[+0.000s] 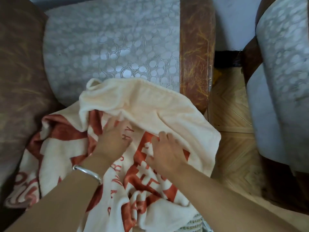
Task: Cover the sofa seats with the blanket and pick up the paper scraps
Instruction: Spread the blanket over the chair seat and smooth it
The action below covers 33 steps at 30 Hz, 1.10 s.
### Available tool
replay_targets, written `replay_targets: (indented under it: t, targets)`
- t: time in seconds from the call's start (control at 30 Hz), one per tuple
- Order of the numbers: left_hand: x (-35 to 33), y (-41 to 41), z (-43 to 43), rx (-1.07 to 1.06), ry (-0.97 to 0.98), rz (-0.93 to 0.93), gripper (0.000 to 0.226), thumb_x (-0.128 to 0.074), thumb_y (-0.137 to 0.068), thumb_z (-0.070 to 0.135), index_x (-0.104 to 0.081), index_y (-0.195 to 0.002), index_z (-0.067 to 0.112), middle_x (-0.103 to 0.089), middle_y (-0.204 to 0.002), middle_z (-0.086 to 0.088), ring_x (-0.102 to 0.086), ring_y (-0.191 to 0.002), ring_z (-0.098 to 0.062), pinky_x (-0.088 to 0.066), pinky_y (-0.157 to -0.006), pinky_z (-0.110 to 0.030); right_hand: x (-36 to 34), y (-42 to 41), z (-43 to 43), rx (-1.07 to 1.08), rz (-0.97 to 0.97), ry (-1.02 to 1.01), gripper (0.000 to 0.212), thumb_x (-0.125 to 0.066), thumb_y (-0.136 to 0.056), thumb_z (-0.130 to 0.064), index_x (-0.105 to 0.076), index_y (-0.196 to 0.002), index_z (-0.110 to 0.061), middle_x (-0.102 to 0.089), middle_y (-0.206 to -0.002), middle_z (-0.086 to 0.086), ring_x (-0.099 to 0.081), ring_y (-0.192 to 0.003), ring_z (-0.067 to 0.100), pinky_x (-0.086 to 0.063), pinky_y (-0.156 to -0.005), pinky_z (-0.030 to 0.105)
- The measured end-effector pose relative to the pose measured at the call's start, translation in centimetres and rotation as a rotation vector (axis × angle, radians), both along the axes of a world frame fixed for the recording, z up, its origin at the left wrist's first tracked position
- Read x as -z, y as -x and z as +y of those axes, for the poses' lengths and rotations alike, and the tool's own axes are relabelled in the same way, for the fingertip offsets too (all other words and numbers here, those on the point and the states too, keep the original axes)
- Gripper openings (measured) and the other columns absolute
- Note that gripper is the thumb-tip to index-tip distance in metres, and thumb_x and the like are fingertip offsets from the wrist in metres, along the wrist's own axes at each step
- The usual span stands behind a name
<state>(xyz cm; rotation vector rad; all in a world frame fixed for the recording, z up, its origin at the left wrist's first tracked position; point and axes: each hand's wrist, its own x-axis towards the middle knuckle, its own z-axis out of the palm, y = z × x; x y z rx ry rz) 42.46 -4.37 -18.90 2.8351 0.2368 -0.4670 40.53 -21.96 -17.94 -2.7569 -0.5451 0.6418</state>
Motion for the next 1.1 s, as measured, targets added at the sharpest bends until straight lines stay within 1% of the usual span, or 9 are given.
replay_targets:
  t: [0.07,0.13,0.27,0.37,0.5,0.63,0.8,0.97,1.1]
  targets:
    - [-0.3,2.0,-1.3,0.070,0.130,0.115,0.007,-0.064,-0.077,0.029,-0.057,-0.077,0.027,-0.058,-0.092,0.001,-0.057,-0.101,-0.025,-0.042,-0.076,-0.026,0.1,1.8,1.0,-0.042,0.104,0.059,0.051,-0.048,-0.089,-0.042,-0.043,-0.130,-0.012,-0.044,-0.127,0.012,-0.041,-0.116,0.034,-0.039,-0.088,0.045]
    - [-1.0,4.0,-2.2,0.138,0.169,0.369,0.021,-0.067,-0.076,0.037,-0.050,-0.067,0.027,-0.055,-0.073,0.010,-0.058,-0.080,-0.015,-0.036,-0.061,-0.014,0.2,2.7,1.5,-0.123,0.107,0.157,0.045,-0.049,-0.091,-0.030,-0.045,-0.133,-0.014,-0.047,-0.127,0.011,-0.043,-0.116,0.034,-0.038,-0.084,0.044]
    - [-2.0,7.6,-2.8,0.301,-0.037,0.905,0.069,-0.074,-0.068,0.054,-0.050,-0.122,0.019,-0.058,-0.120,0.004,-0.055,-0.108,-0.015,-0.040,-0.085,-0.021,0.7,3.7,1.1,-0.323,0.114,0.305,0.033,-0.044,-0.089,-0.003,-0.059,-0.119,-0.008,-0.057,-0.120,0.012,-0.050,-0.112,0.033,-0.042,-0.085,0.042]
    - [-1.6,10.0,-3.6,0.416,-0.076,0.887,0.032,-0.069,-0.078,0.037,-0.054,-0.095,0.014,-0.058,-0.081,0.003,-0.055,-0.076,-0.015,-0.038,-0.063,-0.017,0.8,4.1,0.9,-0.378,0.071,0.352,0.034,-0.043,-0.089,-0.002,-0.060,-0.117,-0.010,-0.059,-0.119,0.009,-0.054,-0.109,0.032,-0.045,-0.083,0.040]
    - [-2.2,12.4,-7.6,0.326,0.167,0.876,0.035,-0.067,-0.078,0.031,-0.062,-0.101,0.006,-0.066,-0.086,-0.005,-0.053,-0.080,-0.014,-0.039,-0.058,-0.018,1.0,4.2,-0.9,-0.340,0.218,0.469,0.048,-0.044,-0.092,-0.008,-0.041,-0.140,-0.010,-0.050,-0.136,0.007,-0.055,-0.115,0.032,-0.048,-0.079,0.041]
    - [-2.2,14.0,-13.4,0.323,0.494,0.989,0.053,-0.070,-0.080,0.033,-0.055,-0.127,0.014,-0.062,-0.126,0.003,-0.054,-0.118,-0.008,-0.037,-0.093,-0.012,1.0,4.4,-4.9,-0.314,0.450,0.755,0.047,-0.050,-0.090,-0.011,-0.047,-0.137,-0.010,-0.058,-0.128,0.009,-0.061,-0.106,0.034,-0.050,-0.061,0.039]
    - [-0.6,16.4,-17.2,0.338,0.596,1.041,0.035,-0.050,-0.096,0.018,-0.052,-0.128,0.003,-0.057,-0.130,-0.016,-0.056,-0.115,-0.022,-0.046,-0.098,-0.024,0.6,4.5,-7.6,-0.004,0.307,0.296,0.038,-0.047,-0.090,-0.006,-0.054,-0.126,-0.009,-0.054,-0.128,0.008,-0.055,-0.118,0.030,-0.050,-0.091,0.037]
    - [-0.7,10.9,-13.5,-0.180,0.658,0.388,0.015,-0.057,-0.090,0.010,-0.062,-0.077,0.015,-0.063,-0.073,-0.002,-0.061,-0.061,-0.008,-0.052,-0.065,-0.023,0.7,4.4,-7.3,0.449,0.359,-0.028,0.036,-0.050,-0.091,-0.020,-0.043,-0.125,-0.010,-0.054,-0.123,0.010,-0.056,-0.114,0.031,-0.047,-0.088,0.038]
    - [-1.3,5.2,-9.9,-0.135,0.182,-0.198,0.040,-0.054,-0.085,0.004,-0.054,-0.122,0.017,-0.047,-0.128,0.000,-0.061,-0.092,-0.026,-0.049,-0.084,-0.031,1.3,3.6,-7.5,0.600,0.306,-0.084,0.035,-0.044,-0.092,-0.019,-0.040,-0.125,-0.008,-0.053,-0.123,0.011,-0.056,-0.111,0.029,-0.044,-0.079,0.033]
